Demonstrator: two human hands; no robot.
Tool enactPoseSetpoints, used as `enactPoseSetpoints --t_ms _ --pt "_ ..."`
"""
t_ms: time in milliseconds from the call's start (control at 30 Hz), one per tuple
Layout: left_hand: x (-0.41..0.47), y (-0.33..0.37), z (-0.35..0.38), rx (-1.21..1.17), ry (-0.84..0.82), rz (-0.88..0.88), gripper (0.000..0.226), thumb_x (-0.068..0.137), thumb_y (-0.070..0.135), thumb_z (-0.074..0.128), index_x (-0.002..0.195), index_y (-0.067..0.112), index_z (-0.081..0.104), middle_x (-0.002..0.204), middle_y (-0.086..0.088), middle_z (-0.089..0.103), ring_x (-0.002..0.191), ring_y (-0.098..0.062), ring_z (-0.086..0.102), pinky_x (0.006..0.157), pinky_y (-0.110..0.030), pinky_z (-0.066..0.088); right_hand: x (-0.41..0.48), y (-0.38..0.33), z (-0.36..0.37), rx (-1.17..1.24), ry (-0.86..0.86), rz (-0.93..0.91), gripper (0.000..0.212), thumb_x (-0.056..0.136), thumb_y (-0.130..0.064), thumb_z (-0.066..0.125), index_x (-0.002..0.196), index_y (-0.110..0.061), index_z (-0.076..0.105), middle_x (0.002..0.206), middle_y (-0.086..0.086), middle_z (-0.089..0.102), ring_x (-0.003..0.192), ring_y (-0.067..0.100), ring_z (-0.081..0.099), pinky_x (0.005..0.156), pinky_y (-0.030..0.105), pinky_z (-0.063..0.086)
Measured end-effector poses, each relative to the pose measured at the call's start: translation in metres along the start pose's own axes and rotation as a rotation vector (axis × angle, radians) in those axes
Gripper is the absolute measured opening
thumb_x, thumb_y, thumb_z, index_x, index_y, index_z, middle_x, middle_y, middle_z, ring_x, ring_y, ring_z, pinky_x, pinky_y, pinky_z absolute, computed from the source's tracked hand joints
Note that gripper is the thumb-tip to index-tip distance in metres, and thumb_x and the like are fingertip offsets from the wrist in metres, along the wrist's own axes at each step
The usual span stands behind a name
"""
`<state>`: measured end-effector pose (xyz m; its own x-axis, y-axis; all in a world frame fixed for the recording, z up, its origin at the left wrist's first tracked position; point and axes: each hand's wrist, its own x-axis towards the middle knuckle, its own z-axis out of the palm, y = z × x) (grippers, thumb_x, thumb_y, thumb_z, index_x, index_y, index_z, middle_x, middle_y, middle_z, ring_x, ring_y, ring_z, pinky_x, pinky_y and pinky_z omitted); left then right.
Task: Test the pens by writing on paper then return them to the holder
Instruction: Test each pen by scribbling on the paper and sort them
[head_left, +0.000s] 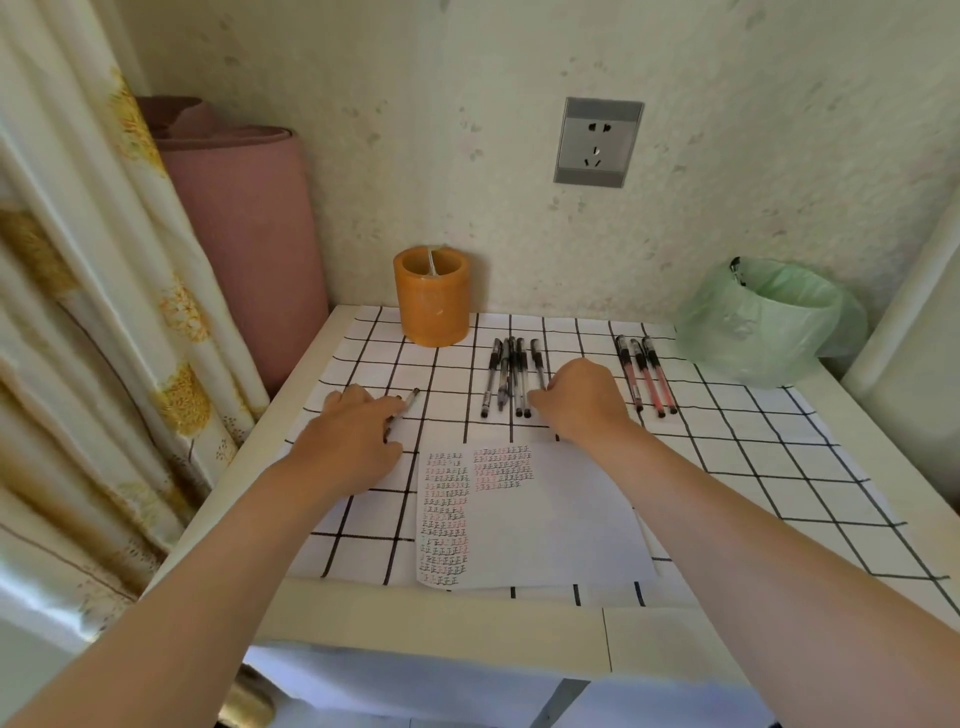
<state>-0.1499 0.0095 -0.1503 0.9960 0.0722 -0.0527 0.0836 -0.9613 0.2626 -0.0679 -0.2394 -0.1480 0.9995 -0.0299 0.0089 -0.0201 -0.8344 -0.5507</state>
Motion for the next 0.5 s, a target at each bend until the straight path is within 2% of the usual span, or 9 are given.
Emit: enactPoseSetpoints --t_ms 67,100,167,200,233,300,367,500 --pt "-0.002 -0.003 0.001 -0.069 -0.013 0.055 0.054 0.093 0.031 0.058 0.144 0.036 0.043 0.115 0.008 0.039 0.113 -0.01 0.032 0.087 -0.028 0.04 0.0 -0.003 0.002 -0.058 0.008 0.0 0.04 0.087 -0.028 0.059 0.054 -0.015 0.042 0.049 -0.001 0.046 0.048 0.018 0.048 0.045 0.022 0.031" --pt "-0.003 -0.004 0.002 -0.087 -0.01 0.079 0.054 0.093 0.03 0.059 0.144 0.036 0.044 0.113 0.009 0.04 0.11 -0.008 0.032 0.084 -0.026 0.038 0.0 -0.006 0.002 -0.107 0.024 -0.018 0.035 0.09 -0.03 0.056 0.059 -0.015 0.049 0.056 0.0 0.052 0.056 0.021 0.055 0.049 0.024 0.035" --pt "-0.003 -0.006 0.003 -0.114 0.0 0.11 0.054 0.092 0.031 0.062 0.143 0.035 0.045 0.112 0.009 0.04 0.108 -0.008 0.033 0.083 -0.026 0.037 -0.002 -0.015 0.002 -0.187 0.06 -0.079 0.019 0.093 -0.029 0.052 0.091 -0.015 0.065 0.085 0.003 0.066 0.083 0.027 0.064 0.061 0.028 0.043" --pt "-0.004 -0.008 0.003 -0.129 0.002 0.118 0.056 0.091 0.032 0.063 0.143 0.035 0.044 0.112 0.009 0.04 0.108 -0.008 0.032 0.084 -0.026 0.037 -0.004 -0.02 0.004 -0.194 0.078 -0.123 0.022 0.094 -0.026 0.052 0.109 -0.016 0.065 0.099 0.003 0.068 0.093 0.027 0.065 0.067 0.029 0.044" --pt "-0.005 -0.01 0.002 -0.142 0.002 0.122 0.058 0.09 0.034 0.064 0.144 0.036 0.043 0.111 0.009 0.04 0.108 -0.008 0.032 0.084 -0.027 0.038 -0.006 -0.025 0.006 -0.176 0.079 -0.187 0.027 0.094 -0.023 0.053 0.119 -0.019 0.064 0.109 0.001 0.067 0.097 0.024 0.064 0.07 0.028 0.044" --pt "-0.007 -0.015 -0.001 -0.143 -0.003 0.116 0.064 0.086 0.04 0.067 0.144 0.036 0.041 0.114 0.01 0.04 0.112 -0.009 0.033 0.086 -0.029 0.039 -0.014 -0.038 0.011 -0.118 0.041 -0.371 0.029 0.094 -0.02 0.054 0.121 -0.026 0.065 0.115 -0.002 0.063 0.096 0.019 0.063 0.076 0.028 0.047" --pt "-0.009 -0.021 -0.005 -0.119 -0.005 0.094 0.069 0.08 0.047 0.07 0.142 0.036 0.041 0.118 0.009 0.041 0.117 -0.011 0.035 0.088 -0.03 0.04 -0.025 -0.049 0.02 -0.119 -0.012 -0.576 0.028 0.094 -0.017 0.056 0.117 -0.028 0.065 0.113 -0.005 0.061 0.094 0.015 0.062 0.078 0.033 0.052" --pt "-0.019 -0.03 -0.014 -0.118 -0.043 0.058 0.061 0.071 0.048 0.076 0.123 0.04 0.045 0.112 0.01 0.045 0.107 -0.01 0.042 0.078 -0.028 0.041 -0.042 -0.069 0.042 -0.18 -0.078 -0.873 0.032 0.092 -0.009 0.056 0.118 -0.023 0.067 0.113 -0.003 0.065 0.103 0.019 0.06 0.082 0.038 0.051"
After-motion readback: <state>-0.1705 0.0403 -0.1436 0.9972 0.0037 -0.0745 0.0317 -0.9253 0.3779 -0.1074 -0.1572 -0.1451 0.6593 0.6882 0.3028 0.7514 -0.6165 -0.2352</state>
